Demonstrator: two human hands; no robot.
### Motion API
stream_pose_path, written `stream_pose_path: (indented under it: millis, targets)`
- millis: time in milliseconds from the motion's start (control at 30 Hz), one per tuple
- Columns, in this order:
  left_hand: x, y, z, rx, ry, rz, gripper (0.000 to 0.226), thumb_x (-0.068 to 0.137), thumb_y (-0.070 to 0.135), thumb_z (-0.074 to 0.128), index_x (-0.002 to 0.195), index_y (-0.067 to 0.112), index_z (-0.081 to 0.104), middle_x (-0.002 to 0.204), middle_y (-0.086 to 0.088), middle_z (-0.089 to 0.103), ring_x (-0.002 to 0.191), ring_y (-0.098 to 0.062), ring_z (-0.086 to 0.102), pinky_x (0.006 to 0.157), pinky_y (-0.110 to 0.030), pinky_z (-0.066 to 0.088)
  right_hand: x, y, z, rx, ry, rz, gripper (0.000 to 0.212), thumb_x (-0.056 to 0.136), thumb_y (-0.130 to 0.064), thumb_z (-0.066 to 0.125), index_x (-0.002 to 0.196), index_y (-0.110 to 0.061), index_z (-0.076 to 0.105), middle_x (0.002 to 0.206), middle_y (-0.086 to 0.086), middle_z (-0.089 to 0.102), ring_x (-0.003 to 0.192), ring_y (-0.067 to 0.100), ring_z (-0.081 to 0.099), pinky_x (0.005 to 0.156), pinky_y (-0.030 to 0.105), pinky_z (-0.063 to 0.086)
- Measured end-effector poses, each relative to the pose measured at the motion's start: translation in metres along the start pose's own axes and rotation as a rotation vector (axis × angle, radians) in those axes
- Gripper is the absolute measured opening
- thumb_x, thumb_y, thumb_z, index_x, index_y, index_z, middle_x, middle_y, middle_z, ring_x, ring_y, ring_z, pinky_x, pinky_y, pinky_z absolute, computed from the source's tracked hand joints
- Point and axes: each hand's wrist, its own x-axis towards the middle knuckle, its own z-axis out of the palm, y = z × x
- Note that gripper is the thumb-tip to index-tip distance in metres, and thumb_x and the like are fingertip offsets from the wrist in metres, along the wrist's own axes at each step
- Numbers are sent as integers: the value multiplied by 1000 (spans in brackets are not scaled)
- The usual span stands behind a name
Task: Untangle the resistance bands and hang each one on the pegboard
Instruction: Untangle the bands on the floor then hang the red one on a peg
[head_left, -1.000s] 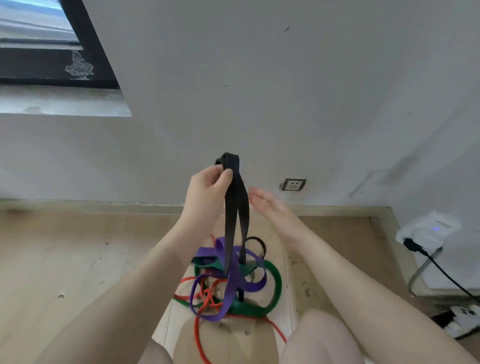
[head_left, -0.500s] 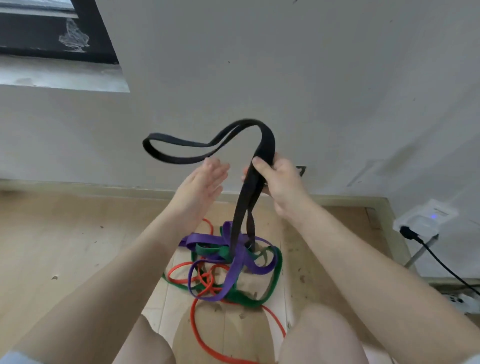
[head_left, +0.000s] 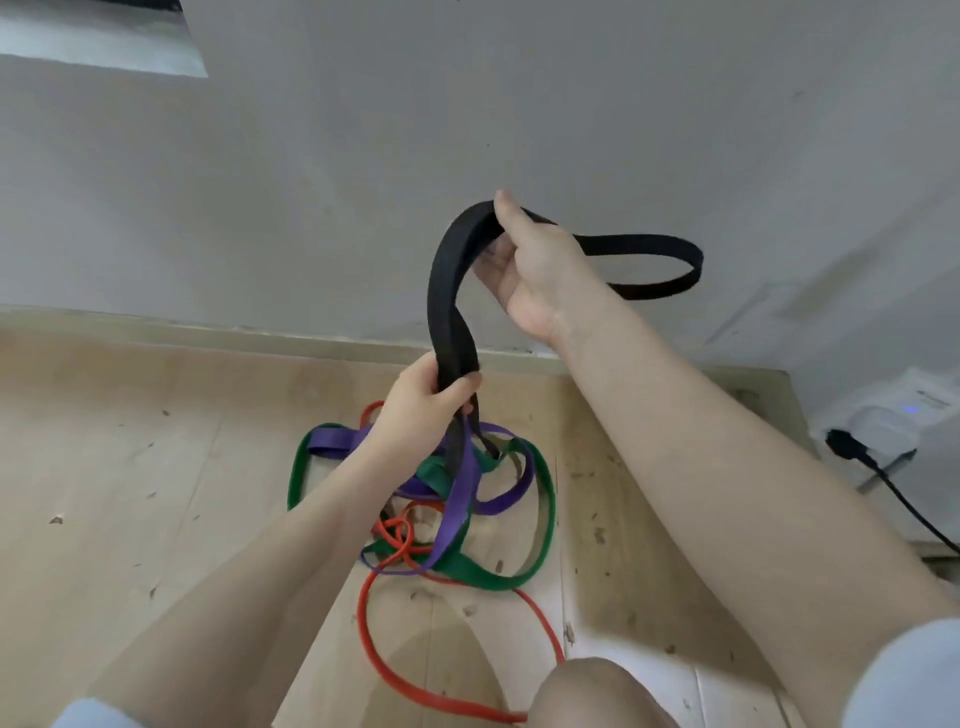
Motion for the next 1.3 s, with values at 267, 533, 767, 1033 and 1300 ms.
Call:
stream_pose_path:
  millis: [267, 533, 767, 1033, 1300]
  targets:
    - [14, -44, -24, -364, 264, -189, 9, 93, 19, 54, 85, 19, 59, 67, -1, 60, 67, -15, 59, 67, -29, 51, -1, 175, -124, -947, -165, 68, 30, 97, -15, 44, 125, -16, 56, 129, -2, 55, 117, 9, 49, 93, 16, 39]
    - [37, -68, -51, -663, 528, -67, 10, 96, 18, 50, 88, 21, 54, 61, 8, 56, 71, -8, 64, 64, -19, 50, 7, 274, -141, -1254, 192, -261, 20, 91, -24, 57, 109, -15, 57, 108, -3, 50, 101, 12, 50, 85, 22, 44]
    - [33, -143, -91, -796, 695, -124, 11, 98, 20, 45, 97, 28, 52, 74, 14, 65, 92, -7, 61, 91, -29, 42, 32, 305, -148, -1363, -176, 10, 50, 100, -29, 40, 147, -21, 27, 155, -3, 22, 143, 15, 18, 114, 30, 18]
    - [23, -193, -85, -885, 657, -215, 12, 95, 13, 49, 99, 22, 56, 97, 8, 68, 106, -15, 62, 88, -41, 51, 65, 336, -117, -1803, -93, 77, 84, 86, -52, 57, 149, -15, 14, 151, 9, 29, 136, 29, 31, 108, 41, 30]
    - [15, -194, -92, -961, 626, -191, 25, 98, 8, 42, 104, 29, 53, 115, 11, 61, 118, -15, 55, 98, -51, 44, 51, 334, -110, -2202, -174, -142, 25, 94, -13, 44, 114, -12, 58, 119, 9, 52, 112, 27, 42, 95, 38, 34]
